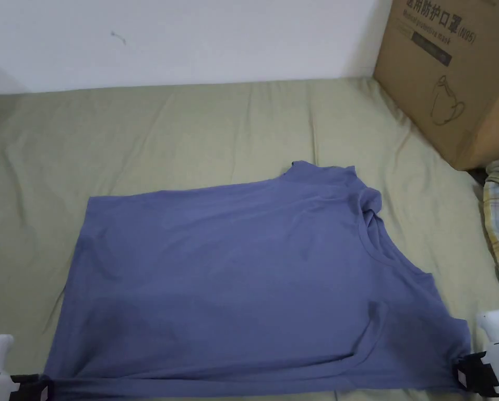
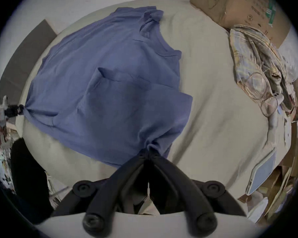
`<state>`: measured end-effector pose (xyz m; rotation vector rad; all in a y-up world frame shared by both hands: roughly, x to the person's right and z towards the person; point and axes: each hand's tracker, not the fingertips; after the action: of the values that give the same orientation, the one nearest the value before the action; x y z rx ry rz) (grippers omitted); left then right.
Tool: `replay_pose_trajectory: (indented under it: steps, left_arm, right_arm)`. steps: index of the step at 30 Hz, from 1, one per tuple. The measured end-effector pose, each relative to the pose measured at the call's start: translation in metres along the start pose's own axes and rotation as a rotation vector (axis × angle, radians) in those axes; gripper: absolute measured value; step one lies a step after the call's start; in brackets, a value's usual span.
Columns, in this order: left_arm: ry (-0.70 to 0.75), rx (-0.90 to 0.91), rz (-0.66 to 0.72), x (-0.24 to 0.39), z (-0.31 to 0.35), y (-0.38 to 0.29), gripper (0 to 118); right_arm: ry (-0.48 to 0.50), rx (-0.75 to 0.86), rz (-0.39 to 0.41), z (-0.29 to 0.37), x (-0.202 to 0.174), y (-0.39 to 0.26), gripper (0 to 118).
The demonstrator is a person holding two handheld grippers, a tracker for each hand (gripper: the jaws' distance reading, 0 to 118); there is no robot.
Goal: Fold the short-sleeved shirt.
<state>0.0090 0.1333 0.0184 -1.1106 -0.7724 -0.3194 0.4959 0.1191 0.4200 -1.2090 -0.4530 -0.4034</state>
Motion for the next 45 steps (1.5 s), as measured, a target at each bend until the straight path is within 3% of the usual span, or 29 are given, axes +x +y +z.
replay_pose_trajectory:
  steps: [3,4,5,6,7,8,9,10,13,18,21,22,23,24,25,28,32,33,35,36,39,40,41,42,43,45]
  left_arm:
    - [-0.009,-0.005,0.015,0.002,0.0,-0.005,3]
    - [-0.011,-0.001,0.026,0.003,0.002,-0.005,9]
    - [0.0,0.017,0.039,0.004,0.007,-0.005,24]
    - [0.024,0.04,0.048,0.006,0.012,-0.005,47]
    - [0.032,0.065,0.054,0.007,0.018,-0.003,82]
    - [0.028,0.102,0.071,0.008,0.026,-0.002,104]
    - [0.026,0.137,0.089,0.01,0.034,-0.001,115]
    - [0.013,0.177,0.106,0.014,0.043,-0.001,116]
    - [0.004,0.267,0.115,0.029,0.067,0.004,116]
    - [0.103,0.361,0.129,0.053,0.09,0.004,115]
    - [0.069,0.377,0.153,0.056,0.103,0.002,108]
    - [0.062,0.373,0.149,0.055,0.105,0.003,97]
    - [0.066,0.367,0.14,0.055,0.107,0.005,69]
    - [0.105,0.335,0.122,0.055,0.106,0.006,28]
    - [0.177,0.311,0.1,0.054,0.107,0.006,0]
    - [0.127,0.186,0.08,0.044,0.095,0.01,0]
    - [0.083,-0.021,0.038,0.029,0.055,0.005,2]
    - [0.079,-0.013,0.031,0.027,0.047,0.003,17]
    - [0.064,-0.047,0.013,0.02,0.029,-0.001,97]
    - [0.055,-0.102,0.004,0.019,0.017,-0.004,118]
    - [0.083,-0.154,-0.073,0.019,-0.003,-0.013,113]
    - [0.081,-0.164,-0.102,0.021,-0.007,-0.016,101]
    - [0.044,-0.179,-0.114,0.023,-0.009,-0.019,68]
    - [0.051,-0.174,-0.106,0.026,-0.008,-0.015,16]
    - [0.076,-0.16,-0.11,0.029,-0.009,-0.015,2]
    - [0.093,-0.042,-0.087,0.032,0.005,-0.013,2]
  right_arm:
    - [-0.018,0.024,0.008,-0.003,-0.002,-0.001,3]
    - [-0.045,0.05,0.009,-0.001,-0.005,-0.001,17]
    - [-0.083,0.086,0.014,0.002,-0.01,-0.001,36]
    - [-0.102,0.118,0.008,0.007,-0.014,0.0,61]
    - [-0.093,0.135,-0.021,0.008,-0.011,0.001,93]
    - [-0.053,0.162,-0.073,0.015,-0.013,0.003,98]
    - [-0.012,0.202,-0.12,0.024,-0.016,0.005,98]
    - [0.023,0.234,-0.158,0.033,-0.02,0.008,98]
    - [0.033,0.339,-0.206,0.061,-0.042,0.013,98]
    - [-0.018,0.455,-0.217,0.09,-0.067,0.021,98]
    - [-0.002,0.484,-0.183,0.101,-0.073,0.024,98]
    - [0.007,0.502,-0.17,0.105,-0.074,0.023,94]
    - [0.013,0.516,-0.167,0.109,-0.076,0.023,79]
    - [0.009,0.523,-0.171,0.111,-0.076,0.024,44]
    - [0.001,0.519,-0.175,0.111,-0.077,0.023,0]
    - [0.041,0.494,-0.183,0.111,-0.072,0.027,0]
    - [0.022,0.438,-0.188,0.099,-0.069,0.025,0]
    - [0.02,0.424,-0.189,0.096,-0.068,0.024,0]
    - [0.032,0.386,-0.191,0.088,-0.066,0.023,0]
    - [0.035,0.369,-0.192,0.085,-0.065,0.022,0]
    - [0.024,0.338,-0.2,0.077,-0.06,0.019,0]
    - [0.019,0.329,-0.203,0.075,-0.058,0.018,0]
    - [0.013,0.317,-0.204,0.072,-0.055,0.017,0]
    - [0.01,0.305,-0.204,0.07,-0.052,0.017,0]
    - [0.008,0.294,-0.204,0.067,-0.048,0.016,0]
    - [0.014,0.269,-0.211,0.063,-0.039,0.013,0]
